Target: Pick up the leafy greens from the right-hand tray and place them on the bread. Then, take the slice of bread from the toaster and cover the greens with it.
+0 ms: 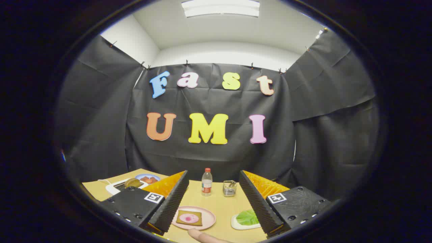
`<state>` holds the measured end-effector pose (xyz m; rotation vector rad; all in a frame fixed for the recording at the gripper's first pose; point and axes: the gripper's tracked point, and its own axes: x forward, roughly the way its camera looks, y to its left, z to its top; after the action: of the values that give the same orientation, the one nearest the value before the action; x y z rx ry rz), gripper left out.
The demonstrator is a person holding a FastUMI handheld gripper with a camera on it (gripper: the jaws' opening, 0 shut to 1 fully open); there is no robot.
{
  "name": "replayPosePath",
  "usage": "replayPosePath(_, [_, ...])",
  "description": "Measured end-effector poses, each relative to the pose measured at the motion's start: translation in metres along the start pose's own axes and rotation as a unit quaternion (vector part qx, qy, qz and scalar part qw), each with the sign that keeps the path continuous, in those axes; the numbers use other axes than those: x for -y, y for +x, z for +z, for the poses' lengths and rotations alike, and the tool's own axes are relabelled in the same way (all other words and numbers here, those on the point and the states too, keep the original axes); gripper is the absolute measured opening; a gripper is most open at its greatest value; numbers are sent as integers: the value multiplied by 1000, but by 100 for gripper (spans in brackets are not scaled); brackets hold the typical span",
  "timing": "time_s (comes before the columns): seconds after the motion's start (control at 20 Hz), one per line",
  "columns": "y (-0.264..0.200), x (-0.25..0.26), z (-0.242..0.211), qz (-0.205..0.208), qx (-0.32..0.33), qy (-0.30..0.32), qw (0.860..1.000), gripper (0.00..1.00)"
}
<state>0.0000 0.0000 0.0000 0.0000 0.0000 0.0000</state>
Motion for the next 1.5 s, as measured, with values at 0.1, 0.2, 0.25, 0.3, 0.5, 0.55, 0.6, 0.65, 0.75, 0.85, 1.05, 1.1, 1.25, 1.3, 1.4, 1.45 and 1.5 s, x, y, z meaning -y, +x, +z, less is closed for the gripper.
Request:
replayPosePath(0.1, [-5, 9, 3, -19, 7, -9, 1000, 95])
replayPosePath(0.2, [-10, 9, 5, -27, 10, -11, 1000, 95])
replayPosePath(0.25, [-12, 12, 5, -31, 12, -8, 999, 95])
replayPosePath(0.3, [-14, 15, 9, -35, 19, 0, 999, 95])
replayPosePath(0.5, [-11, 25, 7, -42, 20, 10, 999, 95])
replayPosePath(0.55, [-12, 27, 4, -45, 16, 10, 999, 95])
replayPosePath(0.6, [-12, 30, 3, -47, 13, 11, 999, 95])
replayPosePath(0.65, [-10, 33, 2, -48, 12, 9, 999, 95])
replayPosePath(0.75, [-5, 40, -3, -55, 8, 10, 998, 95])
replayPosePath(0.85, [6, 47, -19, -59, -7, 16, 998, 95])
replayPosePath(1.05, [37, 78, -70, -77, -66, 21, 995, 95])
replayPosePath(1.1, [46, 85, -83, -79, -80, 26, 993, 95])
replayPosePath(1.25, [69, 109, -122, -84, -125, 20, 988, 95])
replayPosePath(1.3, [77, 121, -132, -92, -134, 16, 987, 95])
replayPosePath(1.4, [93, 143, -159, -108, -158, 8, 981, 95])
replayPosePath(1.45, [100, 153, -174, -112, -173, 6, 978, 95])
replayPosePath(1.5, [107, 161, -188, -113, -188, 6, 976, 95])
